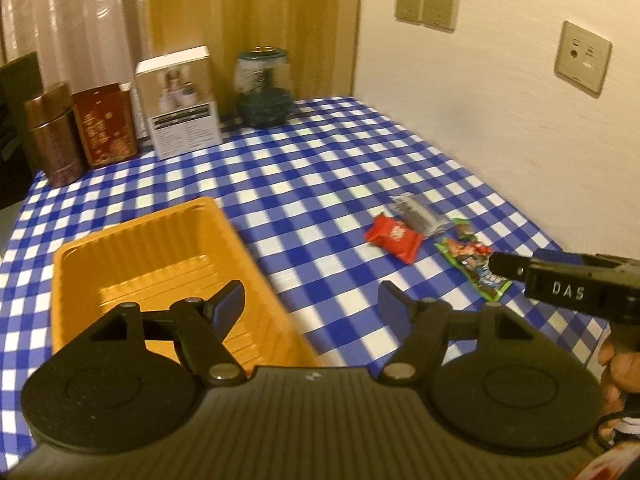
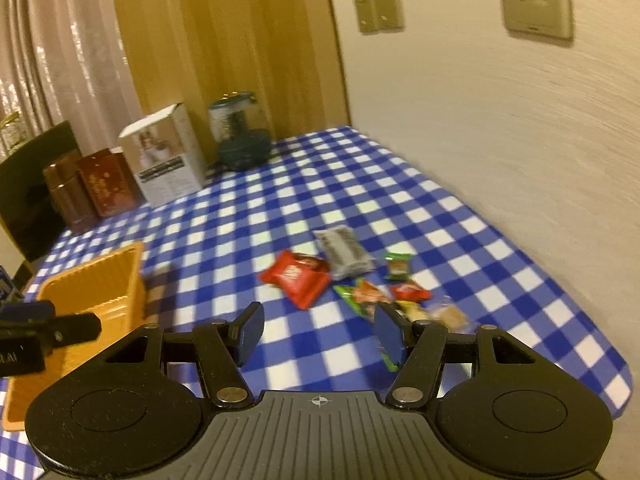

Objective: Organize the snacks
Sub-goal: 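Move both open grippers back to the snack pile, then grasp the clear cookie packet with the right gripper while the left grasps the green snack bag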

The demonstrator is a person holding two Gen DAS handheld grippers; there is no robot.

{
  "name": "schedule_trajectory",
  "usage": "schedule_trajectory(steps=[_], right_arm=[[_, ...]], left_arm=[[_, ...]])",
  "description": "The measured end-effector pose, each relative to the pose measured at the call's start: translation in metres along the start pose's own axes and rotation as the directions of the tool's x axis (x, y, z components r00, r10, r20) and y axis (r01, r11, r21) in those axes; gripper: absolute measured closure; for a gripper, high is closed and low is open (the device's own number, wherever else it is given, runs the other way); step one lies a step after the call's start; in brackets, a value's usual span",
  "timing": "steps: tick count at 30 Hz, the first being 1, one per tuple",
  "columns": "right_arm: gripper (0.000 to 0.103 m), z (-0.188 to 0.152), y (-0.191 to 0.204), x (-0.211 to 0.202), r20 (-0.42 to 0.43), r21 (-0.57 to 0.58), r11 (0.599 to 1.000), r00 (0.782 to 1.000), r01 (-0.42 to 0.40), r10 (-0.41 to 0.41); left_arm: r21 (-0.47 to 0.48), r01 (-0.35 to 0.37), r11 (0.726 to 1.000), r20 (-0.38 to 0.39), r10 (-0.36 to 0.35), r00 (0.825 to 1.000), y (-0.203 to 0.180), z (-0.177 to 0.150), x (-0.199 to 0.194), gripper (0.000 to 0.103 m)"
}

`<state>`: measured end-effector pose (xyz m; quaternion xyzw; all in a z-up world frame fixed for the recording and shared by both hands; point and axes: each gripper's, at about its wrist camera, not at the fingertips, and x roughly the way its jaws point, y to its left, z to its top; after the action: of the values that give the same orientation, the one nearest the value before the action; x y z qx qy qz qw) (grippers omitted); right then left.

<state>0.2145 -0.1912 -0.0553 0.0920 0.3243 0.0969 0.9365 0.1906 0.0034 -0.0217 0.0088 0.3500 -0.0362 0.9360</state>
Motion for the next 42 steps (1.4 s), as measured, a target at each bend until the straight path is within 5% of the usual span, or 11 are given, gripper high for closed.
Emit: schedule_trajectory(steps=[15,24,28,36,40,42], right_arm=[[0.042,-0.009,-0.073,0.015,-0.031,-0.019,0.994,0.993,0.111,-0.111],[0.042,-0.003,-0.101,0.043,-0.097,-0.072,0.992,0.989,0.102,-0.108],[0.054,-0.002,-0.105,0.062,-0.143,-0.114,0.99,0.985,0.08,-0.096],[0.058,-0.003,-0.106,0.09,-0.176,-0.199,0.978,0.979,0.066,-0.102],[0.078,-0.004,-0.104,0.092,-0.188,-0.203,0.978,0.978,0.052,-0.091],[0.078,-0.006,-0.098,0.09,-0.197,-0.219,0.975,0.977,0.042,-0.087]], left_arm=[[0.098,0.106,0.99,-0.02,-0.104,0.994,-0.071,0.019,0.056,0.032],[0.16,0.127,0.979,-0.064,-0.119,0.991,-0.099,0.014,0.093,0.032],[0.172,0.135,0.976,-0.081,-0.123,0.989,-0.102,0.011,0.102,0.032],[0.163,0.144,0.976,-0.094,-0.13,0.987,-0.098,0.009,0.108,0.032],[0.159,0.143,0.977,-0.097,-0.128,0.987,-0.096,0.008,0.11,0.032],[0.151,0.141,0.978,-0.099,-0.127,0.987,-0.094,0.009,0.111,0.032]])
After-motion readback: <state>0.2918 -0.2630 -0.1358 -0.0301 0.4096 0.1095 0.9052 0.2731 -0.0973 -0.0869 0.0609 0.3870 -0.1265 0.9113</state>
